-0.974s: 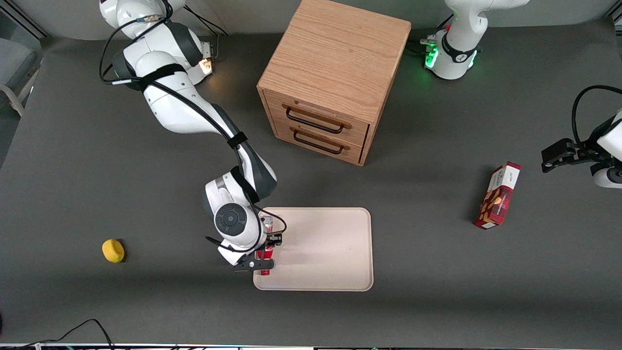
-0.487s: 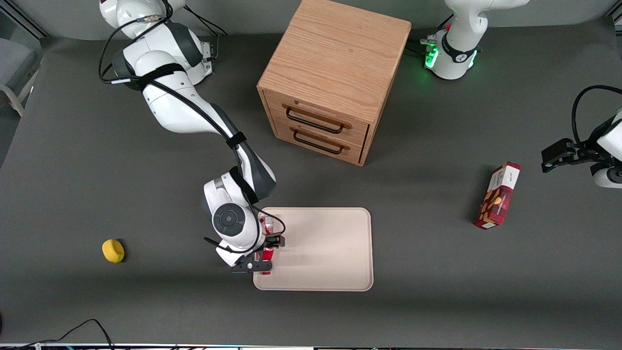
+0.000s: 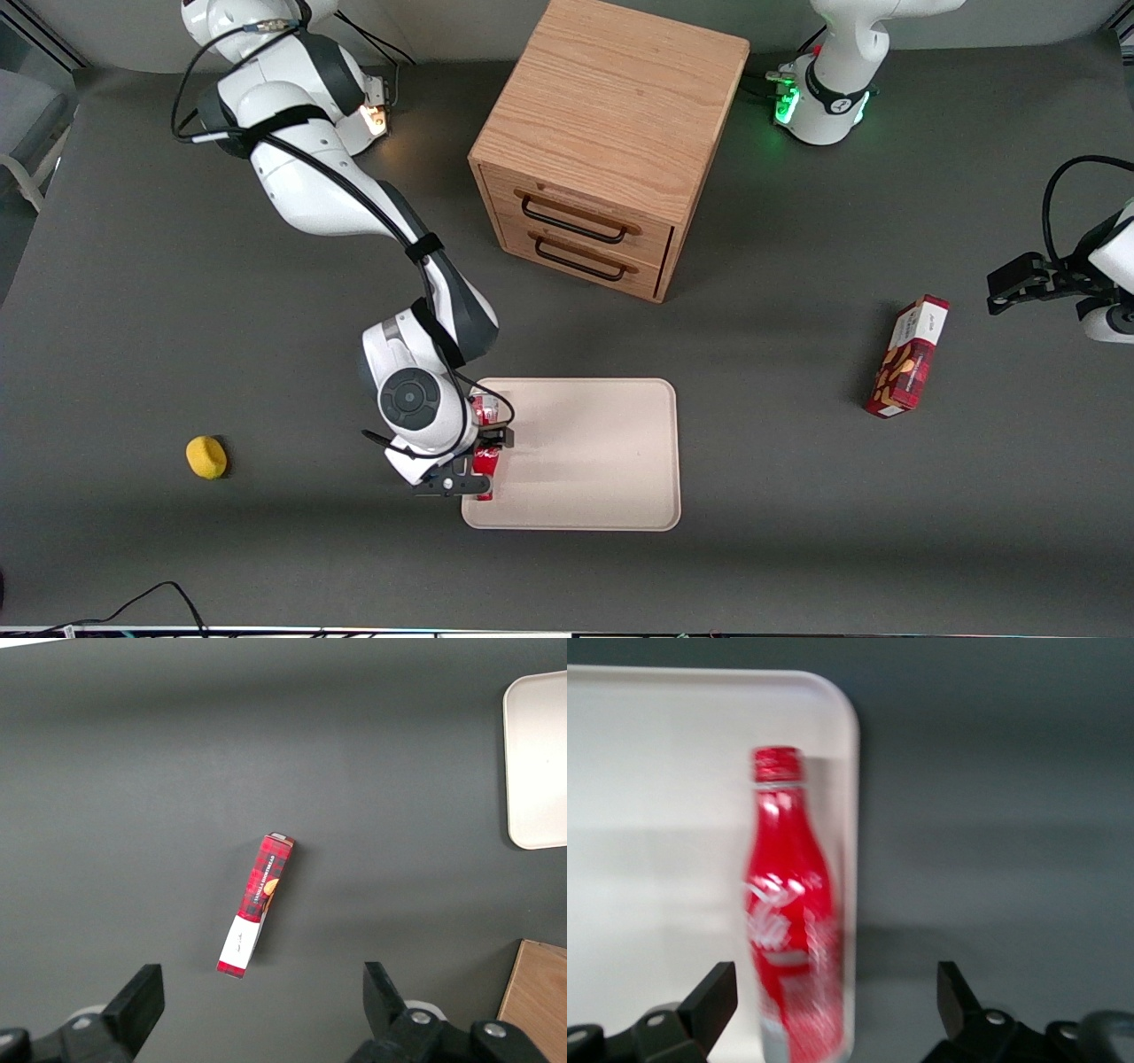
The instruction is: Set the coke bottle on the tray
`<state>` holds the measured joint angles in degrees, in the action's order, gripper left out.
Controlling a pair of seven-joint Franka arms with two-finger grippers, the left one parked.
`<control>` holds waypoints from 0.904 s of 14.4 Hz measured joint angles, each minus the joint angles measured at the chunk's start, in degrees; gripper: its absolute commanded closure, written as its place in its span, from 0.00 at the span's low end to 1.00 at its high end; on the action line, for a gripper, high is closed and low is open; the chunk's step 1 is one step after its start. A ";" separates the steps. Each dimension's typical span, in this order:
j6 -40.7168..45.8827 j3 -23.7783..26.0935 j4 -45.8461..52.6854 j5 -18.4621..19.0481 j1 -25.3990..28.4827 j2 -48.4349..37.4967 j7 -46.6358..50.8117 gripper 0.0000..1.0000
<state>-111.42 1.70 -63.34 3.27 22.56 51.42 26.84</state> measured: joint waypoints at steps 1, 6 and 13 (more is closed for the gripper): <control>1.11 0.25 -3.54 -0.05 -1.36 -3.78 -0.47 0.00; 3.86 4.44 -26.84 -2.19 -13.36 -27.71 -10.46 0.00; 8.40 -2.47 -47.40 -4.79 -13.55 -55.44 -20.87 0.00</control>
<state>-103.02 -0.77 -110.74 -1.52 9.01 -4.02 5.97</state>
